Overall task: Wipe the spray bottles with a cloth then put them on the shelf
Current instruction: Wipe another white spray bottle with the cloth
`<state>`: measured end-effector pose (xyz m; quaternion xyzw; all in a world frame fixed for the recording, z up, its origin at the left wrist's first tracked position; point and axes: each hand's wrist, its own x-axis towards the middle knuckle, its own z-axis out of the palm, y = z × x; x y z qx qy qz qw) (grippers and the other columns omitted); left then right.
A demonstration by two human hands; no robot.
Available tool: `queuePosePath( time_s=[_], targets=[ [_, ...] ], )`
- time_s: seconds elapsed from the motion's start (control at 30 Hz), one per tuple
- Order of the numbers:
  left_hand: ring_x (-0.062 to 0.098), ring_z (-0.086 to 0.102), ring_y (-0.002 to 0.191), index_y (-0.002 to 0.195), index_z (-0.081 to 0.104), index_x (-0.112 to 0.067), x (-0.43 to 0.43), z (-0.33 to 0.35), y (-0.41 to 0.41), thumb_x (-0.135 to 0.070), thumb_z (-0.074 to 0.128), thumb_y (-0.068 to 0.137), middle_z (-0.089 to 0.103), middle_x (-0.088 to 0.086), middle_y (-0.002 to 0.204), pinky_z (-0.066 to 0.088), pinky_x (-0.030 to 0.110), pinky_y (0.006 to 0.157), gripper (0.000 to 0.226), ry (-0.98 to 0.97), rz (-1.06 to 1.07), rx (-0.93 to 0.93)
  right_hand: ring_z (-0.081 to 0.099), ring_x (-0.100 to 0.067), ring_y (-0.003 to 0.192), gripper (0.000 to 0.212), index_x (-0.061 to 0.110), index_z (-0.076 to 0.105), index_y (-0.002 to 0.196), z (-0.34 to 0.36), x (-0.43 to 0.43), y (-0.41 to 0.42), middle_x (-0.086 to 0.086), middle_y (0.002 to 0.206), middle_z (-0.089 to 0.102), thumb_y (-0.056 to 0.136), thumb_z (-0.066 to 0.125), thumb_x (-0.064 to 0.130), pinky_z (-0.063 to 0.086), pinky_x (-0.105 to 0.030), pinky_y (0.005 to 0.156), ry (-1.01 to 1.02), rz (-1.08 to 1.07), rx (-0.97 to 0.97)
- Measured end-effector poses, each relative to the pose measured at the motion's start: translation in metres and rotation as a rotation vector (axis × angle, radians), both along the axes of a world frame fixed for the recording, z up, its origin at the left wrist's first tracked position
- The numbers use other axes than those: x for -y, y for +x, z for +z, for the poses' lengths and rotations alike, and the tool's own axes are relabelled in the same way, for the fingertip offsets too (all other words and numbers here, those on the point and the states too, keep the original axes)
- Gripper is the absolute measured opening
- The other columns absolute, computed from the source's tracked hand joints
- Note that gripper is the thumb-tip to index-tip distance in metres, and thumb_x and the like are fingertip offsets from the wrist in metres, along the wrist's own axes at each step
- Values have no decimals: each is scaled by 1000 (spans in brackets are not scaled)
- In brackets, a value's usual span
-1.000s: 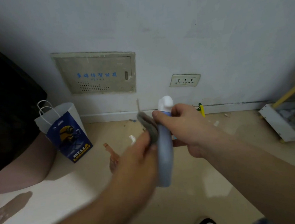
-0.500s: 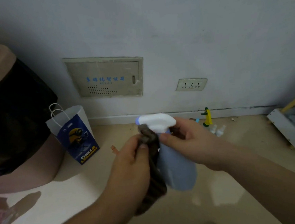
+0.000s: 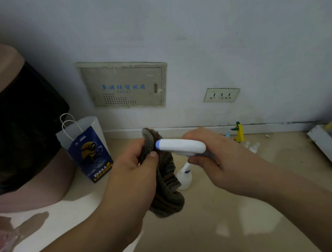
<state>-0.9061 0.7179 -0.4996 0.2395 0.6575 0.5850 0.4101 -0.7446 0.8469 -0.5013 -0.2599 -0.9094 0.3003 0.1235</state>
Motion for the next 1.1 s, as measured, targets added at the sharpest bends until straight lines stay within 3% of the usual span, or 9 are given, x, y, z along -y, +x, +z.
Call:
queuePosePath(
  time_s=[0.23, 0.37, 0.5, 0.57, 0.67, 0.77, 0.87, 0.97, 1.1],
  targets=[
    [-11, 67, 73, 99, 65, -46, -2, -1, 1, -11, 49, 106, 72, -27, 83, 47, 4, 50, 39, 9, 2, -55, 52, 0, 98, 28, 40, 53, 128, 3, 4, 0, 22, 112, 57, 102, 60, 31, 43, -17, 80, 43, -51, 116],
    [-17, 64, 74, 103, 61, -51, -3, 0, -1, -14, 50, 106, 69, -35, 81, 45, 1, 51, 39, 15, -17, -129, 54, -6, 98, 26, 39, 54, 127, 4, 4, 0, 19, 108, 59, 102, 59, 32, 50, -35, 86, 30, -75, 171],
    [-13, 65, 80, 97, 60, -57, -3, 0, 1, -10, 50, 105, 71, -25, 87, 47, 1, 55, 49, 19, -59, -255, 57, -11, 101, 26, 37, 55, 126, 6, 5, -2, 15, 109, 62, 101, 60, 34, 52, -41, 89, 23, -98, 195],
    [-3, 65, 83, 103, 58, -61, -4, -2, 4, -9, 50, 104, 69, -19, 89, 52, 7, 61, 53, 26, -122, -395, 57, -12, 102, 24, 36, 55, 124, 7, 8, -4, 14, 110, 61, 101, 60, 34, 52, -39, 89, 31, -100, 205],
    [6, 61, 80, 134, 53, -49, -3, -14, 13, -5, 49, 101, 63, -14, 91, 52, 24, 72, 55, 26, -204, -675, 54, -11, 99, 18, 34, 54, 118, 8, 12, -6, 14, 109, 59, 101, 60, 33, 47, -31, 84, 42, -99, 254],
    [9, 60, 103, 148, 37, -39, 2, -24, 25, -3, 46, 94, 58, -20, 122, 51, 52, 100, 65, -10, -261, -891, 56, -12, 98, 15, 32, 53, 116, 7, 16, -8, 14, 109, 59, 102, 60, 30, 47, -29, 82, 2, -102, 305],
    [17, 58, 128, 151, 35, -28, 4, -25, 34, -6, 35, 80, 51, -10, 150, 56, 48, 98, 74, 59, -362, -1048, 63, -18, 99, 20, 27, 55, 116, 2, 20, -11, 7, 109, 63, 98, 60, 21, 52, -31, 80, 3, -89, 389],
    [10, 60, 118, 138, 48, -30, -5, -26, 27, 0, 42, 82, 60, -10, 135, 56, 38, 95, 65, 131, -332, -955, 64, -18, 94, 14, 26, 55, 108, -5, 21, -15, 4, 105, 65, 98, 60, 19, 54, -34, 79, -68, -82, 322],
    [7, 59, 93, 117, 56, -31, -23, -28, 7, -1, 45, 95, 61, -9, 109, 53, 23, 82, 38, -113, -261, -678, 60, -14, 95, 10, 32, 53, 108, -7, 18, -18, 10, 104, 62, 102, 60, 30, 47, -32, 78, -117, -98, 293]
  ],
)
